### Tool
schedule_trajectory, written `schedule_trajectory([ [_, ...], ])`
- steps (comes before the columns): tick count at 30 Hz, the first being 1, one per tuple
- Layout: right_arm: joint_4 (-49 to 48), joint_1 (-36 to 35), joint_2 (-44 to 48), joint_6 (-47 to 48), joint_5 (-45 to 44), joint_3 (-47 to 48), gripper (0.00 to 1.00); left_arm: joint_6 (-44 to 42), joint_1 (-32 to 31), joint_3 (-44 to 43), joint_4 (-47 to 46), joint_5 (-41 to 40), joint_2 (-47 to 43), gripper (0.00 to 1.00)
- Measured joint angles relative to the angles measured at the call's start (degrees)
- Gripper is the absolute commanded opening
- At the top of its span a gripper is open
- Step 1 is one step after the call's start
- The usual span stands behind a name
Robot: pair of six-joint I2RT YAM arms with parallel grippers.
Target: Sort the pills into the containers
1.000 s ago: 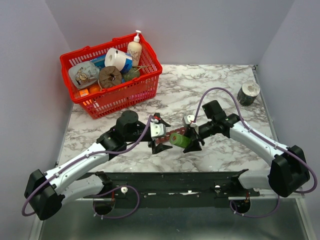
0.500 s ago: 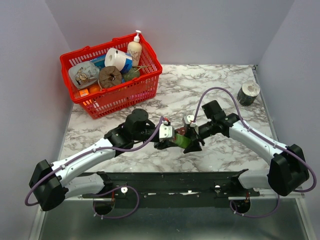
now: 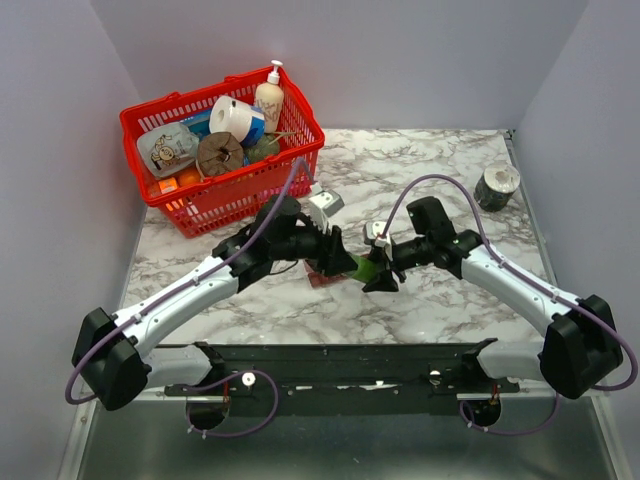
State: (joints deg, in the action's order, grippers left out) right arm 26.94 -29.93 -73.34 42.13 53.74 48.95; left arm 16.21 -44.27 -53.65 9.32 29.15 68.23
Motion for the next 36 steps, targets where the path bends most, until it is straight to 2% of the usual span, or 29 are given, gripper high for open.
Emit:
schedule_trajectory([
  [6, -6.1, -0.8, 0.6, -5.2, -6.4, -1.4, 0.01, 28.1, 2.3, -1.4, 4.5, -7.4, 1.5, 0.00],
  [8, -7.5, -0.9, 0.8, -6.2, -7.6, -1.6, 0.01, 34.4, 2.3, -2.7, 6.9, -10.1, 2.1, 0.00],
  [10, -8.7, -0.9, 0.9, -6.8, -8.6, -1.7, 0.01, 39.6, 2.3, -3.6, 8.5, -12.3, 2.4, 0.00],
  [15, -9.8, -0.7, 1.4, -7.9, -12.0, -2.0, 0.01, 45.9, 2.7, -6.4, 11.9, -15.2, 2.3, 0.00],
  [22, -9.9, -0.5, 1.4, -8.1, -14.4, -2.5, 0.01, 45.4, 6.1, -6.5, 11.9, -13.2, 1.4, 0.00],
  [27, -9.9, -0.3, 1.4, -8.1, -14.5, -2.5, 0.00, 34.5, 8.4, -4.1, 12.8, -13.6, -2.9, 0.00],
  [31, -9.9, 0.3, 1.4, -8.1, -14.5, -2.5, 0.01, 23.5, 8.4, -3.6, 18.5, -19.5, -5.2, 0.00],
  [36, -9.9, 1.6, 1.5, -8.1, -14.5, -2.5, 0.01, 18.2, 8.5, 0.7, 25.4, -29.8, -1.2, 0.02],
])
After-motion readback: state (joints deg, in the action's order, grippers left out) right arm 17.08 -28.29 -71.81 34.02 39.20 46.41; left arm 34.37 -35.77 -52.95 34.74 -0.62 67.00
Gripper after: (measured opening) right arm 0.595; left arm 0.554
